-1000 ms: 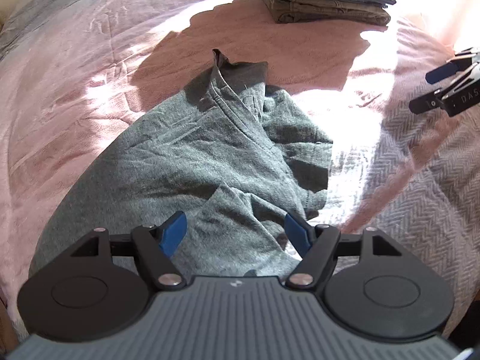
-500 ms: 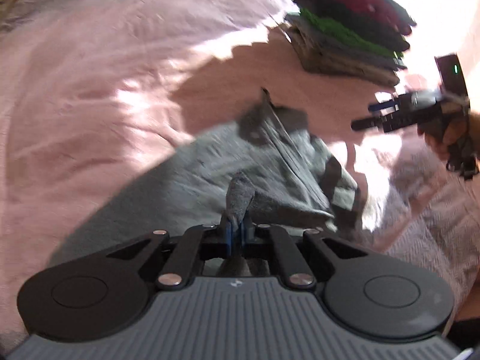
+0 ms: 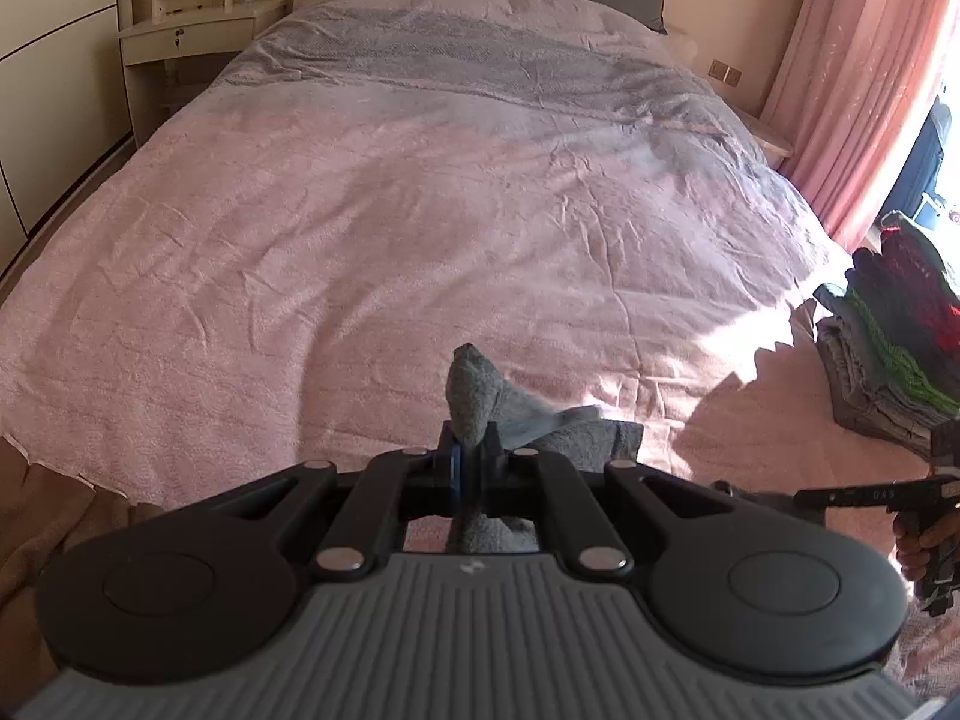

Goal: Fold clothes

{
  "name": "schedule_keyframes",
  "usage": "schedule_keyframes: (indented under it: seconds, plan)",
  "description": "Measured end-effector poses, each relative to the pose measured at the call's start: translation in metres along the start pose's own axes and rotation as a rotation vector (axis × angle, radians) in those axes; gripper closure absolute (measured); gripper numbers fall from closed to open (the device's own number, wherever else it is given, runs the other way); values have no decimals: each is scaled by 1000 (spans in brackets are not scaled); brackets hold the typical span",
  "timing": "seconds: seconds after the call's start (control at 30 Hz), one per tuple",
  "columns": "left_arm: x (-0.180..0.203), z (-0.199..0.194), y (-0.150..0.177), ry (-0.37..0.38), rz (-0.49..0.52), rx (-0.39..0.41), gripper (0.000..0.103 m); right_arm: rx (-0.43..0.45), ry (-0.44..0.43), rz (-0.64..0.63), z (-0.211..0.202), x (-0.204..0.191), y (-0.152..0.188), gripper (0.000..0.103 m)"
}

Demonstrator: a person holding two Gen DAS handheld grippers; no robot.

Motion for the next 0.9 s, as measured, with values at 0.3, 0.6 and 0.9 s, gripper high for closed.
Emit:
schedule_keyframes:
  seconds: [0.3, 0.6, 0.9]
  plan:
    - [-11, -44, -57, 53, -2, 142, 100, 229, 75, -153, -99, -51, -75, 103]
    - [-87, 37, -156, -65, -266, 205, 85, 411, 339, -95, -84, -52, -221, 94]
    - [-113, 38, 46, -108, -390, -131, 68, 68, 95, 285, -53, 16, -21, 21]
Point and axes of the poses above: each gripper's, at about its wrist camera, not at the fingertips, and z roughly the way its jaws point, x to its right, y to its underside, the point moved 8 cm from there along z, roughly the way its jaws point, and after that the axes turned 15 degrees about -x, right-handed, at the moved point
